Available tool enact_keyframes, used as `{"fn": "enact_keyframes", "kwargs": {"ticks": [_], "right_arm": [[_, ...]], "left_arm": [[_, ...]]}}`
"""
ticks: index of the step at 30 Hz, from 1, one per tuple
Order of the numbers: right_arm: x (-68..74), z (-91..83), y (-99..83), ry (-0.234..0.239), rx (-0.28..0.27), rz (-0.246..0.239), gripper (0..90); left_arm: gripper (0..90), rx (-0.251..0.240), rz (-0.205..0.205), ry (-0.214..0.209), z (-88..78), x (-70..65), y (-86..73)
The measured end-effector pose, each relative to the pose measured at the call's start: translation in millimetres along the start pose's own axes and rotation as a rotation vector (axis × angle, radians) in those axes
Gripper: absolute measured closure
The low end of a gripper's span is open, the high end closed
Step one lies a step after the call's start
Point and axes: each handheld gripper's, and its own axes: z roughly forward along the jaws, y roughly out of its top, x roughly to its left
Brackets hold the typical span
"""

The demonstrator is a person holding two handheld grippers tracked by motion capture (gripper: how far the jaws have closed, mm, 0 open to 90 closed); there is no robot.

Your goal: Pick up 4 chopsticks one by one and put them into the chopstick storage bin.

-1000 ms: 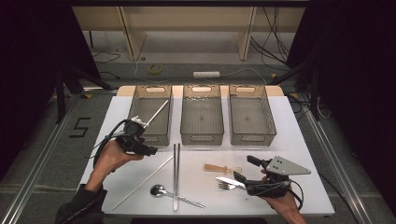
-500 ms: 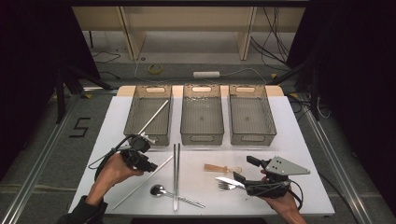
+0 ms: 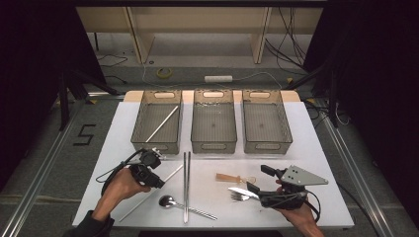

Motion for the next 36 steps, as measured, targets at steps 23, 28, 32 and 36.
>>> {"fn": "enact_keyframes", "kwargs": {"ticks": [23, 28, 32, 36], "right_arm": [[0.0, 0.0, 0.1, -0.001, 0.001, -0.002, 25.6], [-0.3, -0.3, 0.2, -0.002, 0.0, -0.001, 25.6], [-0.1, -0.5, 0.4, -0.001, -0.002, 0.001, 25.7], [-0.3, -0.7, 0.4, -0.002, -0.002, 0.002, 25.8]], "left_arm": [[81.9, 0.042, 0.047, 0.035, 14.4, -1.5, -1.9], [83.4, 0.037, 0.056, 0.041, 14.0, -1.7, -2.6], [83.9, 0.026, 0.062, 0.054, 13.3, -1.5, -3.7], [84.1, 0.004, 0.061, 0.054, 10.1, 0.7, -5.3]]}}
